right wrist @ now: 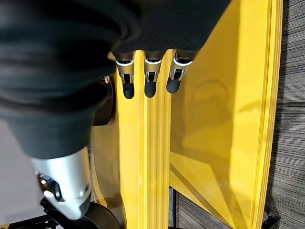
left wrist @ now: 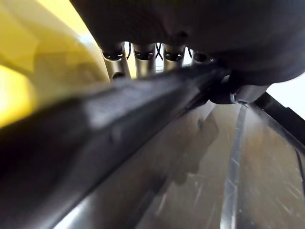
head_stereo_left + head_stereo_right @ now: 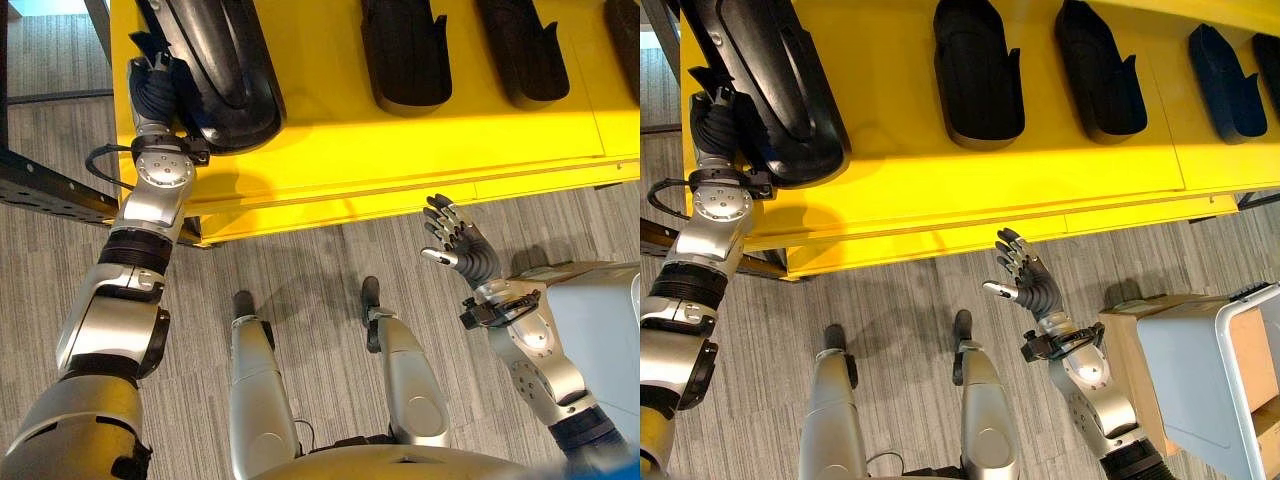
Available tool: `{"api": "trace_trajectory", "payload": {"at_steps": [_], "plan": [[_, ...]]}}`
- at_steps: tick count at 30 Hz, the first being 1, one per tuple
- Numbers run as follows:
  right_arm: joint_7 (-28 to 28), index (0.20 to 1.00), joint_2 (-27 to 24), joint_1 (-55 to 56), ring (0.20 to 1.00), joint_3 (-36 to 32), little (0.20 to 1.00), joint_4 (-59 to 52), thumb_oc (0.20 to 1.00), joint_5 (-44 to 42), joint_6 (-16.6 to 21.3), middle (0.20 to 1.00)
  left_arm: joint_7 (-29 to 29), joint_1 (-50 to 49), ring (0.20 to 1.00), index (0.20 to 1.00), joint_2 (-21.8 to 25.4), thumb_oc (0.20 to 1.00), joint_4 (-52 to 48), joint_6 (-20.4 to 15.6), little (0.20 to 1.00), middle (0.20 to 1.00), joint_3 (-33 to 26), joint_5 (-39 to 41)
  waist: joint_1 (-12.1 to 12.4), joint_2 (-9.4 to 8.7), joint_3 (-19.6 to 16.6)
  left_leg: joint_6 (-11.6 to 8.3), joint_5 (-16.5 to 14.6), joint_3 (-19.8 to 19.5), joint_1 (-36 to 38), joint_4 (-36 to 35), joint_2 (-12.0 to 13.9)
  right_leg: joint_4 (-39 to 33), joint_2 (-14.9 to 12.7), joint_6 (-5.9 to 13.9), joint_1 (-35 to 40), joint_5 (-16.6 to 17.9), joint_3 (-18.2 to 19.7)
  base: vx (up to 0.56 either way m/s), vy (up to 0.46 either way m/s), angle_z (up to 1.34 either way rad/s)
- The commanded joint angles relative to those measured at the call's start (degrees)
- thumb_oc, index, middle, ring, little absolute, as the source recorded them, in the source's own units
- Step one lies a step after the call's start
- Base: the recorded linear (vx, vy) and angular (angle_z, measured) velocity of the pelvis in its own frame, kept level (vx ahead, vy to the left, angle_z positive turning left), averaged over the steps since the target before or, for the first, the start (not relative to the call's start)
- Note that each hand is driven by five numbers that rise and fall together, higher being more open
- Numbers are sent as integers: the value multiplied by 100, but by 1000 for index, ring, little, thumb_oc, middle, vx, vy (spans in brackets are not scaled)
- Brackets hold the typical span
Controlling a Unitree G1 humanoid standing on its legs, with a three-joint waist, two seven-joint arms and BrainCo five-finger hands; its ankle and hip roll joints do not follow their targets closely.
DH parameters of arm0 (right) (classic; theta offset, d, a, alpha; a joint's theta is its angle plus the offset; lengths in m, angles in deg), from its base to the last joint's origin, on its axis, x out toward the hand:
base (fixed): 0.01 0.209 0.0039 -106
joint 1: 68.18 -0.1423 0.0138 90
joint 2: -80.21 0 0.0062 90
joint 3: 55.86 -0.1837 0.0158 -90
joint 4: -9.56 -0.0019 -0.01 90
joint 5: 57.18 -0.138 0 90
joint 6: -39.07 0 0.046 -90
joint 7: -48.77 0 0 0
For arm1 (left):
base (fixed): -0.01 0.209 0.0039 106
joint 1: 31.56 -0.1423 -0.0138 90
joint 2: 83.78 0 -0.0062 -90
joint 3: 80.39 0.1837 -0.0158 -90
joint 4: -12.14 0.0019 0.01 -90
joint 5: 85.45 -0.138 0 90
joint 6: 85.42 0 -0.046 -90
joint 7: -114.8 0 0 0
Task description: Move parts from the plastic box to the shelf.
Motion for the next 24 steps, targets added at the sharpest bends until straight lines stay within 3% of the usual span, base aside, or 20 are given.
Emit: {"api": "trace_trajectory", "payload": {"at_steps": [1,4,6,7,8,9,11,24], "plan": [[32,1000,-417,15,1000,-275,1000,-438,1000,-221,298,1000,-34,108,200,200,119,200,276,-161,200,200,-91,30,2,53,-262,135,317,339,102,-544,-10,899,-98,-173,-294,-716,66,0,0,0],[53,1000,-421,26,1000,-269,1000,-473,1000,-243,300,1000,-42,131,200,200,124,200,333,-118,200,200,-63,-43,4,60,-264,131,314,325,56,-504,-3,951,-86,-181,-340,-734,66,23,-10,-1],[64,1000,-426,45,1000,-274,1000,-470,1000,-244,300,1000,-56,130,200,200,132,200,363,-105,200,200,-55,-66,4,76,-292,100,147,305,106,-464,21,1006,-68,-153,-297,-878,74,38,-13,0],[64,1000,-431,44,1000,-287,1000,-474,1000,-239,298,1000,-53,148,332,332,139,332,367,-92,332,332,-47,-93,4,69,-274,129,318,309,21,-485,8,982,-83,-188,-375,-736,58,0,0,0],[70,1000,-440,56,1000,-285,1000,-464,1000,-246,292,1000,-61,156,576,576,151,576,405,-71,576,576,-29,-129,4,78,-298,97,148,294,82,-447,28,1028,-64,-158,-321,-878,76,-107,-11,0],[78,1000,-445,63,1000,-293,1000,-482,1000,-257,294,1000,-66,179,1000,1000,174,1000,412,-67,1000,1000,-19,-158,-1,66,-283,122,313,307,5,-477,17,972,-77,-181,-391,-714,67,67,-30,-1],[102,1000,-461,90,1000,-302,1000,-479,1000,-256,290,1000,-76,186,1000,1000,203,1000,424,-51,1000,1000,-16,-196,3,83,-313,93,138,296,47,-438,46,1027,-54,-151,-366,-863,92,37,-6,-2],[122,1000,-469,130,1000,-328,1000,-508,1000,-287,303,1000,-68,217,1000,1000,275,1000,451,-117,1000,1000,-101,14,21,101,-376,73,190,277,13,-512,58,997,-52,-148,-381,-846,67,0,0,0]]}}
